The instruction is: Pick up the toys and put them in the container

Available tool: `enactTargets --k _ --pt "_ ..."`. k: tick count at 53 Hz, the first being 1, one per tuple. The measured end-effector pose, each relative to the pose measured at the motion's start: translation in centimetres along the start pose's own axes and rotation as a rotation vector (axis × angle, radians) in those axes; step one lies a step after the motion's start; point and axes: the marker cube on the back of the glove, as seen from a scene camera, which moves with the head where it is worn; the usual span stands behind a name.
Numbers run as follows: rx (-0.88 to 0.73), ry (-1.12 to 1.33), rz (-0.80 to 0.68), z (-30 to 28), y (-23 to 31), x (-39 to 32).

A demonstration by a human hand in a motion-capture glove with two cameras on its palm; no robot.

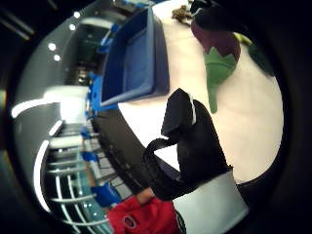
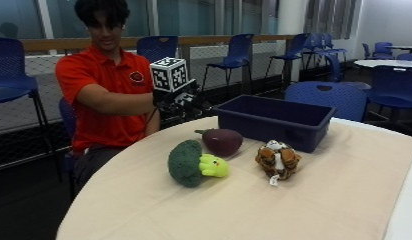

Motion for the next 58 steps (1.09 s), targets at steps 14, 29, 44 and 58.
enactTargets --k 14,29,44,58 --pt "-0.018 -0.021 0.005 0.6 -0.3 0.7" --pt "-0.008 0.017 -0.006 1.2 -3.9 0.9" --pt "-0.067 0.013 0.025 1.8 -10.3 0.9" --pt "-0.096 0.053 0.101 4.3 -13.5 1.9"
